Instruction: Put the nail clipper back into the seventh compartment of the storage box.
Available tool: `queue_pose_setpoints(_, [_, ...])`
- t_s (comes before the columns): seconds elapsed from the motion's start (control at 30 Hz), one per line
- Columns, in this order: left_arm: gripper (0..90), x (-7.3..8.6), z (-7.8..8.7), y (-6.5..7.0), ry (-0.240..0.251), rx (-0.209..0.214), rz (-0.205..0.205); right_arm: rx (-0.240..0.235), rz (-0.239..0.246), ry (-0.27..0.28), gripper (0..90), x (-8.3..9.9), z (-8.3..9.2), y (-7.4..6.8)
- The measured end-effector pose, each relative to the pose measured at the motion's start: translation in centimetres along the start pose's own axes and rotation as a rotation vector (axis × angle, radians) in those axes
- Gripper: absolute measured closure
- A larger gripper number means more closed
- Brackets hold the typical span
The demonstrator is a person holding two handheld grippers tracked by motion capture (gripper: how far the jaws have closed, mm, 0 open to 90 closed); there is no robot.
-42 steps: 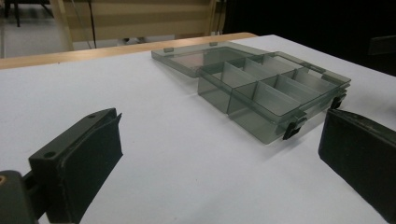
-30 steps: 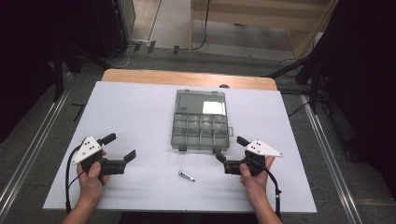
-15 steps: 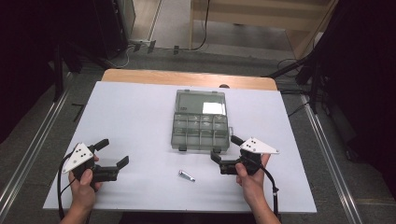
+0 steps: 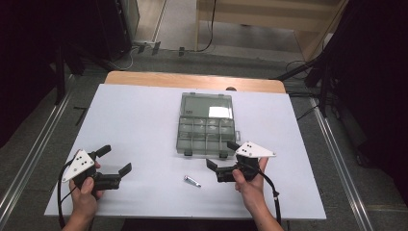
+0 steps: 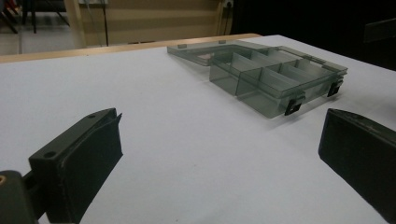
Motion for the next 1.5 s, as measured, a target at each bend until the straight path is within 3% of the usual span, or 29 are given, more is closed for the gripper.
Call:
queue_pose_setpoints(0.33, [0.0,0.1,-0.1,0.0,-0.003,0.004,0.002,-0.032,0.006,-0.015,1.0,-0.4,-0.8,-0.9])
queue_pose_setpoints(0.5, [0.0,0.2,-0.1,0.0,-0.004,0.006,0.006,-0.064,0.035,-0.043,2.3,-0.3,-1.5,-1.9])
queue_pose_setpoints(0.7, [0.0,0.1,-0.1,-0.1,-0.001,-0.002,0.002,-0.096,0.037,-0.054,3.2,-0.3,-2.1,-2.8])
queue_pose_setpoints(1.5, [0.0,0.2,-0.1,0.0,0.000,0.009,-0.006,-0.201,0.056,-0.153,13.2,1.3,-3.8,-5.1])
Point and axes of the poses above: each handheld gripper's, and its own axes: z roughly backward along the jaws, x roughly out of its underside, y roughly to its right, the point moved 10 cm from there along -z, roughly forward along the jaws, and after that the axes turned 12 degrees about z, right-handed, at the moved point
